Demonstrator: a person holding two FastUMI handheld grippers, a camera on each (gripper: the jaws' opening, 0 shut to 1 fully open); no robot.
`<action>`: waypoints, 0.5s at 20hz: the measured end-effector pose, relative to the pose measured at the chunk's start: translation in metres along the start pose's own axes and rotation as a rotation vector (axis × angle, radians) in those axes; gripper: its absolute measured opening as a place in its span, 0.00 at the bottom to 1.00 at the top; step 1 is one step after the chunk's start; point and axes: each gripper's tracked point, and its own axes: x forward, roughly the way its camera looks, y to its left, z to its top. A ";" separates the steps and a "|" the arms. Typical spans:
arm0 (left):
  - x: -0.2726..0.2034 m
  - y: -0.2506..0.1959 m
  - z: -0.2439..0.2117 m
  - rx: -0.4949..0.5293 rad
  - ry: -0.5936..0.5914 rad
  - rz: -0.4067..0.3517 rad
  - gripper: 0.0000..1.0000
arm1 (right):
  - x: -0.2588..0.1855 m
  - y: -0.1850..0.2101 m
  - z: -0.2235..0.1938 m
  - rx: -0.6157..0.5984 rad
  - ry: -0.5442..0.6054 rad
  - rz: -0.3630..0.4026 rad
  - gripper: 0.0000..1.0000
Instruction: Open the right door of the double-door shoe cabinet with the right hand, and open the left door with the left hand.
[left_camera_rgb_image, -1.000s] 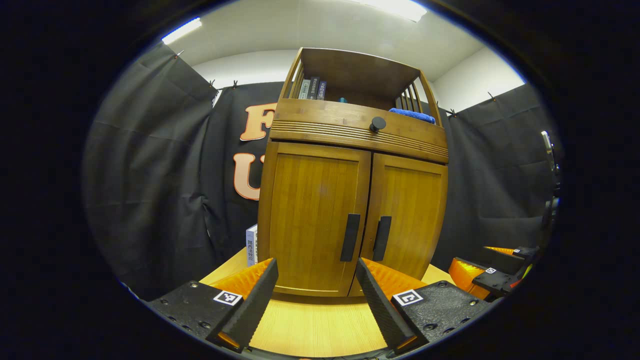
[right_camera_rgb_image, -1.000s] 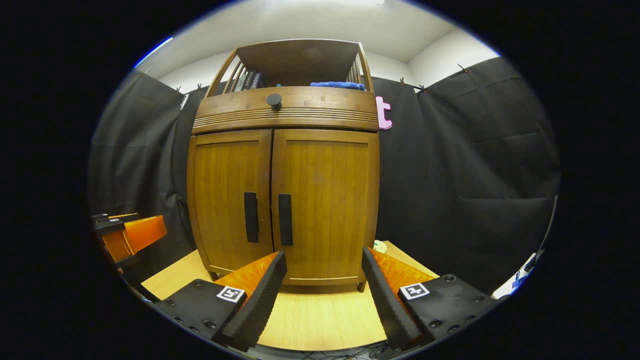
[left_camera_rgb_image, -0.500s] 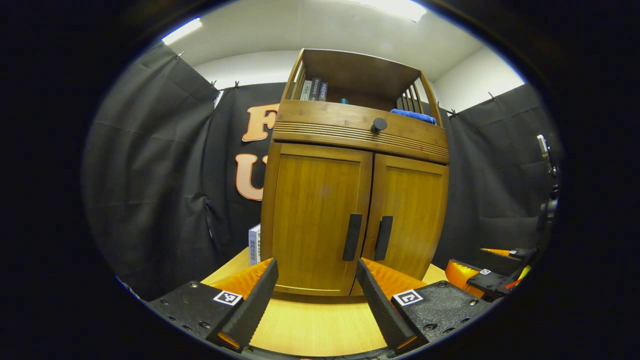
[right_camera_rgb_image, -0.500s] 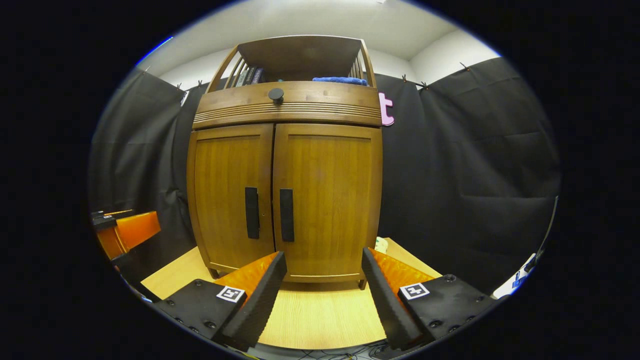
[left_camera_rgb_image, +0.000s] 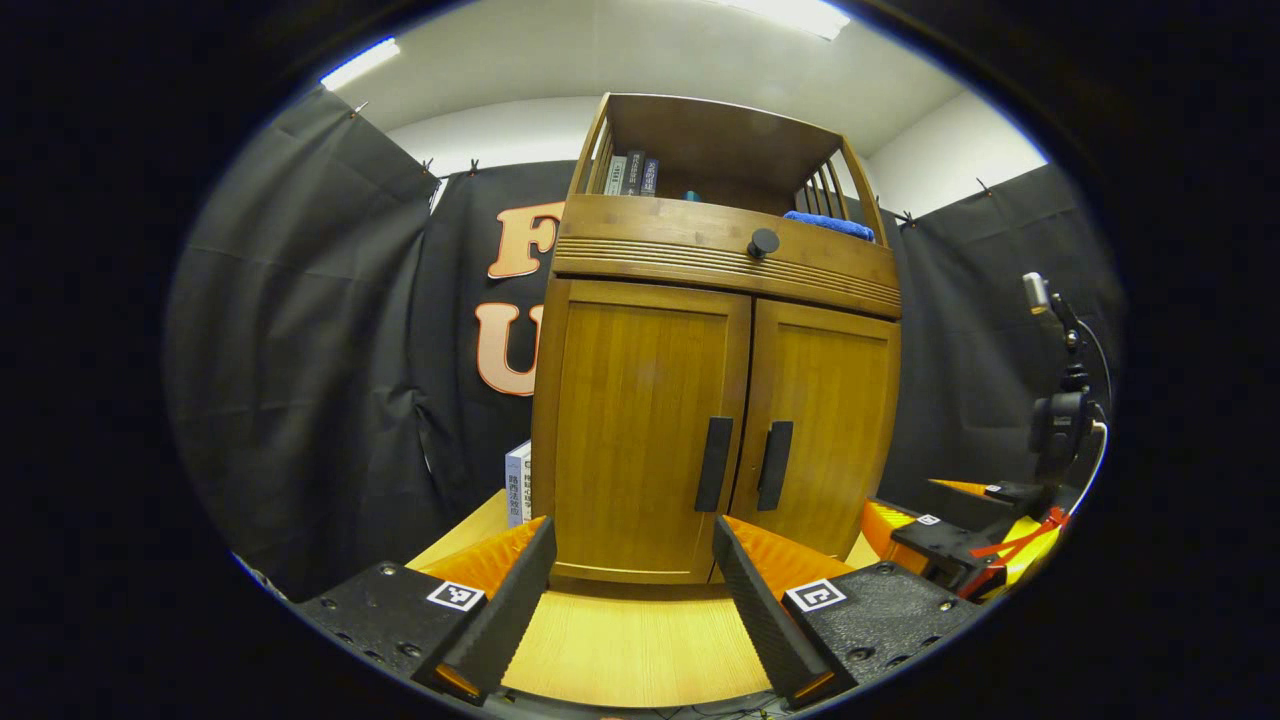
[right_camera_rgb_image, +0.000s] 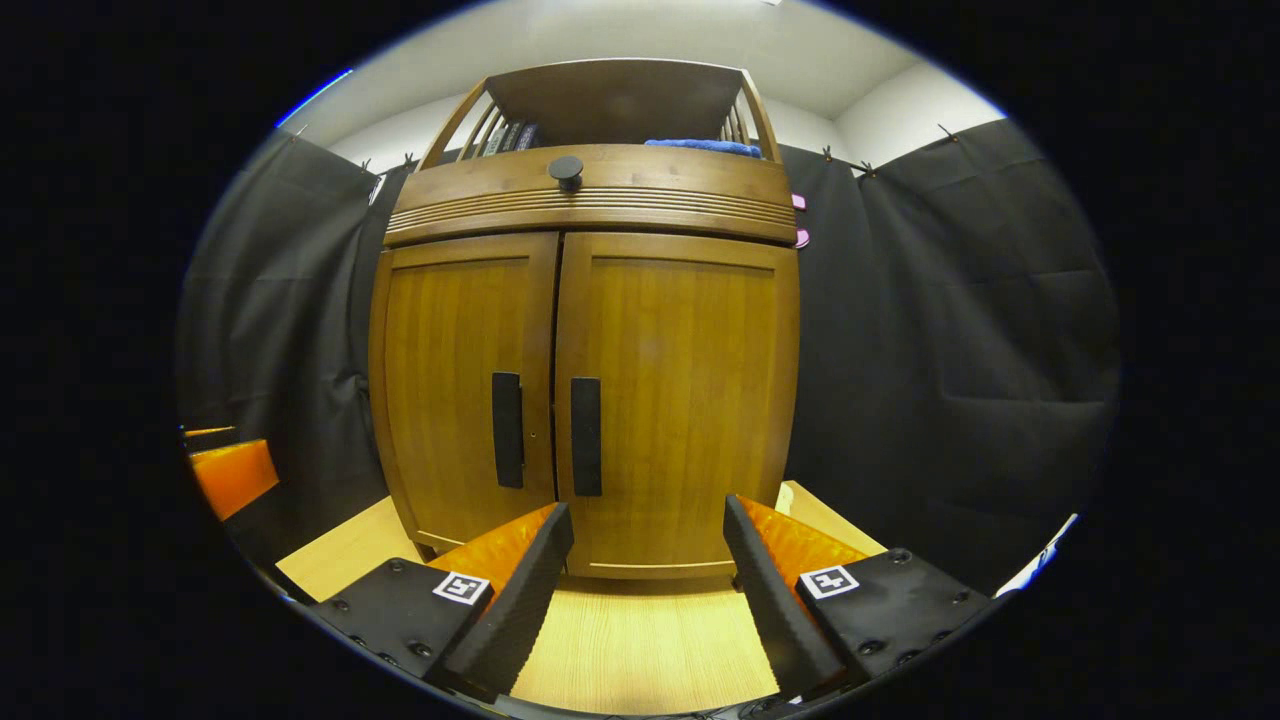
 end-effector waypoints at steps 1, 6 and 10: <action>0.001 0.003 -0.002 -0.001 0.005 0.003 0.95 | 0.006 0.004 0.000 0.004 0.001 0.007 0.94; -0.002 0.019 -0.002 0.004 0.009 0.034 0.92 | 0.043 0.019 0.000 -0.015 0.002 0.021 1.00; -0.004 0.040 -0.004 0.002 0.016 0.070 0.92 | 0.073 0.033 -0.002 -0.035 -0.005 0.033 0.94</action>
